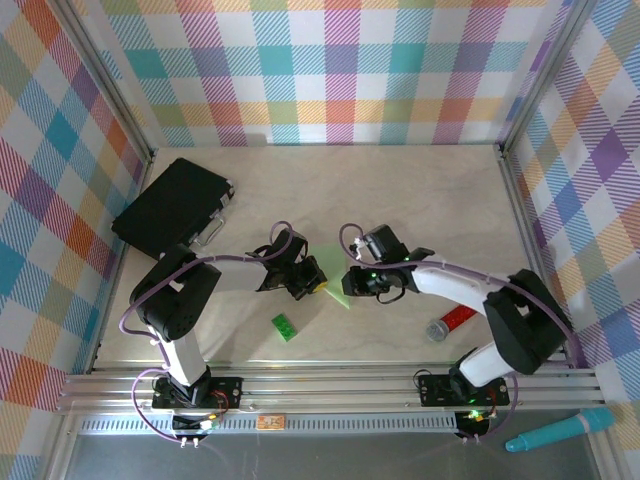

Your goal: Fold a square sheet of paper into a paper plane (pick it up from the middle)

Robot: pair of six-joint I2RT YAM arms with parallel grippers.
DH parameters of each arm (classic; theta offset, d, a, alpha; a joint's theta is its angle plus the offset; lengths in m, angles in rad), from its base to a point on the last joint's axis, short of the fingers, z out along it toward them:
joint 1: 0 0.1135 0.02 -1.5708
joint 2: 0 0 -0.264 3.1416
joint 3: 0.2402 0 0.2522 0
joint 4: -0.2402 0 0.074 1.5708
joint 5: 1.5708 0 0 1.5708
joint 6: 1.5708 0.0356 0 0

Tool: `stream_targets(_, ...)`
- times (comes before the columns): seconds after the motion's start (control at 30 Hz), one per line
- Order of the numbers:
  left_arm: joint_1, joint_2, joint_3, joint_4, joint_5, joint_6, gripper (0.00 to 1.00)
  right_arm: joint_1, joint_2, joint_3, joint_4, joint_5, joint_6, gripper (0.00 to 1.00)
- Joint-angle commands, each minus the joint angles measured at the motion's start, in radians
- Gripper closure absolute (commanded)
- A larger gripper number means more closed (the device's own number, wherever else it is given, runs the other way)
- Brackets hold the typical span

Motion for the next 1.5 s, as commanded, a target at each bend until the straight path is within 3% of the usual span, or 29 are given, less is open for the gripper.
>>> stream_targets(0.0,0.006,0.033,-0.011,-0.116,-0.04,0.01,1.0,-0.002,0.069,0.033,-0.021,-0.005,0.035,0.91)
stream_targets(0.2,0.005,0.022,0.001,-0.102,-0.027,0.009,1.0,-0.002,0.151,0.057,-0.029,-0.014,0.034,0.96)
stream_targets(0.73,-0.032,-0.077,0.0,0.016,-0.018,0.033,1.0,-0.002,0.262,0.083,-0.136,0.027,0.055,0.97)
stream_targets(1.2,-0.101,-0.021,-0.06,0.18,-0.018,0.048,1.0,-0.002,0.298,0.104,-0.187,0.03,0.074,0.98)
stream_targets(1.47,-0.102,0.021,-0.046,0.14,-0.056,0.072,1.0,-0.001,0.311,0.107,-0.215,0.043,0.073,0.98)
